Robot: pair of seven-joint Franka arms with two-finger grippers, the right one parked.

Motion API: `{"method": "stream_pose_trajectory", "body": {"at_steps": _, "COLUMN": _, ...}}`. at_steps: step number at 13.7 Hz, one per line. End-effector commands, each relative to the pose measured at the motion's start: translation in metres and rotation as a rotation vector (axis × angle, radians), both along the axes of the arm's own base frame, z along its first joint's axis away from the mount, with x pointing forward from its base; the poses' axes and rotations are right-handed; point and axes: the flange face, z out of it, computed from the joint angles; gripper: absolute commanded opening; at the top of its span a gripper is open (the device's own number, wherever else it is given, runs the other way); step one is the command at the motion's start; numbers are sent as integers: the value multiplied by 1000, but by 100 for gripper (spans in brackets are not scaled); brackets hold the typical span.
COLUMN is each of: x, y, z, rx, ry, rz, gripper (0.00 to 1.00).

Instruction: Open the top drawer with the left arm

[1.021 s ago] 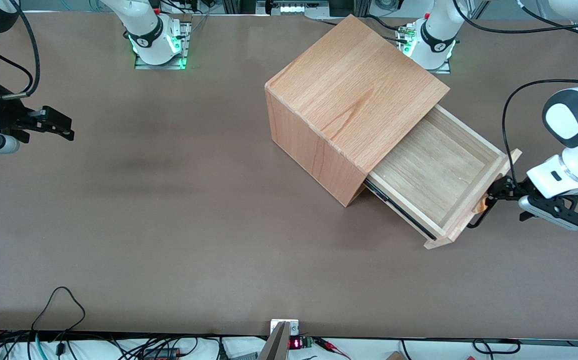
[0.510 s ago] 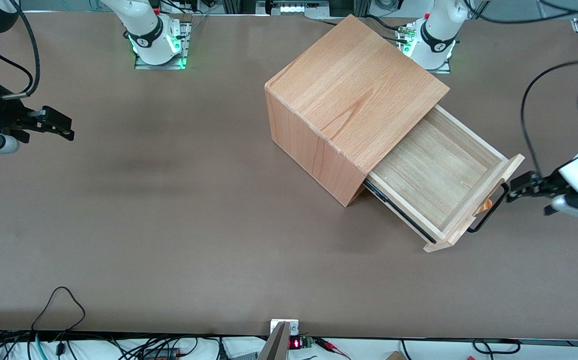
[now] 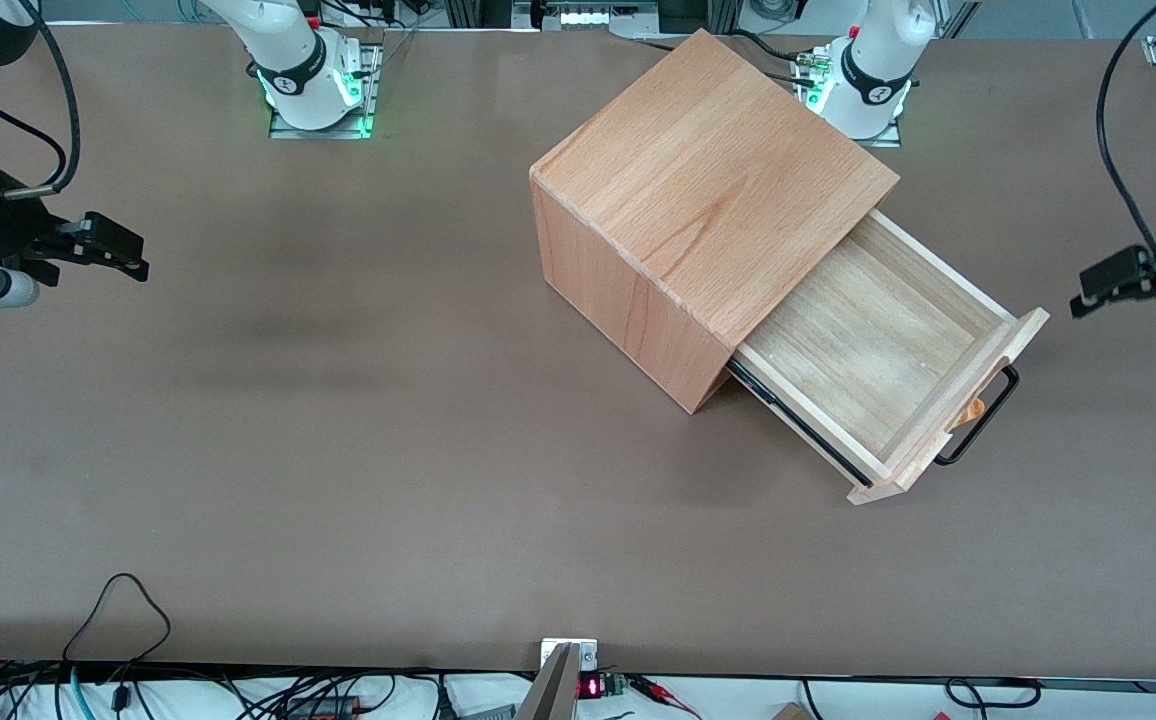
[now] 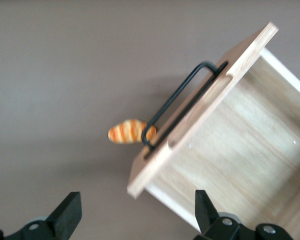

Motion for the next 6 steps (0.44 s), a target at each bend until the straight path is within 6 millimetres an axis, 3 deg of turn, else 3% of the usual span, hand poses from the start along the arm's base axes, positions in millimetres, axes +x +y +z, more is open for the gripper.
{"method": "stream_pose_trajectory", "body": {"at_steps": 1, "x": -12, "y": -7, "z": 12, "rx": 45, "ry": 23, "rz": 78, "gripper": 100}}
{"method": "stream_pose_trajectory", "body": {"at_steps": 6, "x": -12, "y": -6, "z": 11, "rx": 45, "ry": 25, "rz": 72, "gripper": 100}}
